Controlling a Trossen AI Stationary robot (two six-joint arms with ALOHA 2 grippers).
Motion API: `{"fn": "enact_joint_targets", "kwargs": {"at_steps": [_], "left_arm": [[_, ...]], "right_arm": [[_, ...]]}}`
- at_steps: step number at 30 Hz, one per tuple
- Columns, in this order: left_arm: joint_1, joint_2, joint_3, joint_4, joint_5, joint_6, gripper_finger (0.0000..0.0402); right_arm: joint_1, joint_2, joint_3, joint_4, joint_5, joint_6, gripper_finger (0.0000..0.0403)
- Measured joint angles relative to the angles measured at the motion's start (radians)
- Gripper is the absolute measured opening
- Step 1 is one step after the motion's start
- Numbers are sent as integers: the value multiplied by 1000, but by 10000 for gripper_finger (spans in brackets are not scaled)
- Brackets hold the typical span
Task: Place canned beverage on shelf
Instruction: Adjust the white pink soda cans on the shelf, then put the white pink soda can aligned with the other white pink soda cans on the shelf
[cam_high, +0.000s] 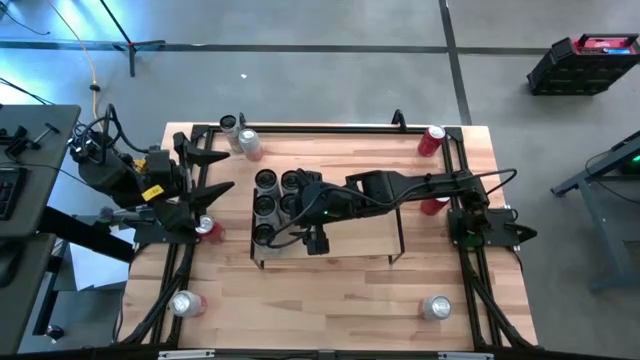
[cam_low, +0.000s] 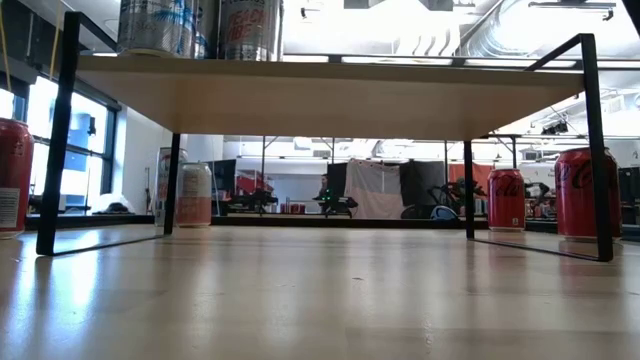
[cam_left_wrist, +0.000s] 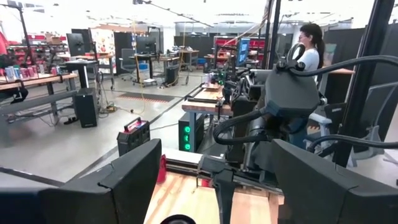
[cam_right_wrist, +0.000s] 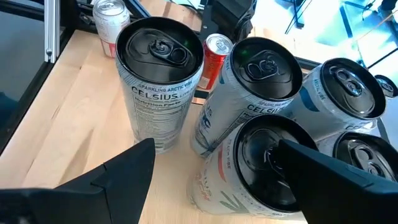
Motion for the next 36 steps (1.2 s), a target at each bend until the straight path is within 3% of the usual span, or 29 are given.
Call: {"fn": "enact_joint_targets", "kwargs": {"at_steps": [10,17,20,25,31,36], "left_arm": [[0,13,0,0,-6,0,291],[25,7,0,-31,-68,-47,291],[68,-10,-1,-48,-92,-76,291],[150,-37,77,-99,-100,-93,291],[266,-35,113,-136,-187,-41,291],[395,-12,113,-217,-293,-96,291]], "right_arm": [[2,1,2,20,12,-1,323],[35,-13,110,15,19,-63,323],[54,-77,81,13,24,-92,323],[87,-178,82,-144,106,-19,323],[139,-243,82,-271,115,43,323],[191,-243,82,-355,187,82,323]]}}
